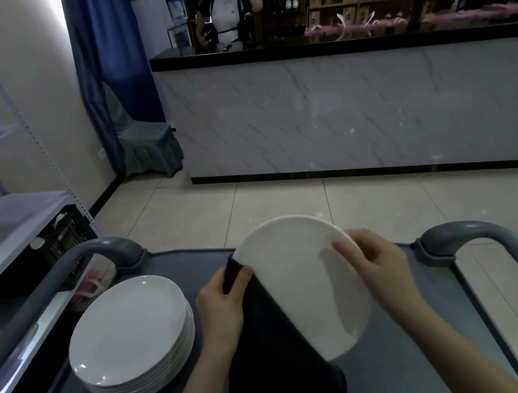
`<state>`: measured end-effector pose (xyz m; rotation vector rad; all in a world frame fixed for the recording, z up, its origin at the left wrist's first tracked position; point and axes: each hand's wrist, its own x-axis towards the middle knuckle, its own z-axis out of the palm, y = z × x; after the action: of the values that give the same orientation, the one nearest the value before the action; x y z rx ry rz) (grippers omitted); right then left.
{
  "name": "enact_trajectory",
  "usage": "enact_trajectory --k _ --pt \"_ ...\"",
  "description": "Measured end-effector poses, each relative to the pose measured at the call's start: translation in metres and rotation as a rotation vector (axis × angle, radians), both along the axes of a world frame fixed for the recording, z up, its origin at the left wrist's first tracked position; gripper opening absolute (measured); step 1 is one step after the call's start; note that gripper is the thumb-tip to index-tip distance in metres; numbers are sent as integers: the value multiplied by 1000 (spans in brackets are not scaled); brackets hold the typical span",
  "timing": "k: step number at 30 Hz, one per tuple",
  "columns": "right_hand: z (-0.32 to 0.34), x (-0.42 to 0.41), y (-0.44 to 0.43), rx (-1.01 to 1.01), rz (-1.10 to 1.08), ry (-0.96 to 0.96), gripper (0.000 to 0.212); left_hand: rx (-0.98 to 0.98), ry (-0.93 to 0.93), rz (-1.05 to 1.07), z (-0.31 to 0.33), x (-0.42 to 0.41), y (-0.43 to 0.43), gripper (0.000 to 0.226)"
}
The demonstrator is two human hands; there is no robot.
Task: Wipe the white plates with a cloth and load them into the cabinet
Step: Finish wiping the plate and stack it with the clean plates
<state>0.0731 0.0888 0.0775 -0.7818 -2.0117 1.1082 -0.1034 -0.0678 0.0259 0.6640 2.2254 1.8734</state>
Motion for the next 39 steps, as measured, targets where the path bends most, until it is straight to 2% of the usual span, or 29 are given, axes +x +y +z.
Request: enact_trajectory --k 1,4,5,8,12,14,17,20,22,23,26,28,30,33,35,36,39 --pt "7 0 7 44 88 -71 8 -17 57 -55 3 -2 1 24" --pt "17 -15 7 263 349 -358 13 -92 235 -287 17 5 10 28" --pt "15 -19 5 330 369 -381 22 -105 280 -331 20 7 13 32" --pt "4 -16 1 306 241 -192 38 -90 275 -244 18 7 14 29" --pt "-14 -7 -11 -91 -138 146 47 -32 11 -25 5 4 4 26" --pt "-20 -5 -16 -165 -185 167 43 -67 -56 -52 2 4 1 27" --pt "-18 2 -12 -21 -59 71 36 -77 49 -150 9 -1 -2 24" --pt "-9 -1 -9 248 140 -144 42 -142 230 -362 26 1 6 22" --pt "-4 -3 -13 325 203 -168 41 -179 317 -454 31 7 12 32" --pt "-2 -1 -14 316 189 -140 42 -166 319 -427 31 9 13 32" --pt "-5 4 -22 119 -14 81 50 -69 207 -154 26 5 7 20" --pt "-9 0 -30 -139 -194 248 51 -48 45 16 19 7 6 26" --pt "-12 -4 -30 -274 -237 272 51 -87 -62 72 11 10 4 32" --pt "-6 3 -13 -99 -90 71 39 -53 -6 20 7 9 -4 30" --pt "10 6 3 -14 82 -38 12 -43 90 -67 11 6 -3 27" --pt "16 4 8 14 186 -123 6 -64 156 -131 14 6 -1 28" --pt "24 -11 4 231 417 -422 15 -120 325 -312 22 14 8 30"
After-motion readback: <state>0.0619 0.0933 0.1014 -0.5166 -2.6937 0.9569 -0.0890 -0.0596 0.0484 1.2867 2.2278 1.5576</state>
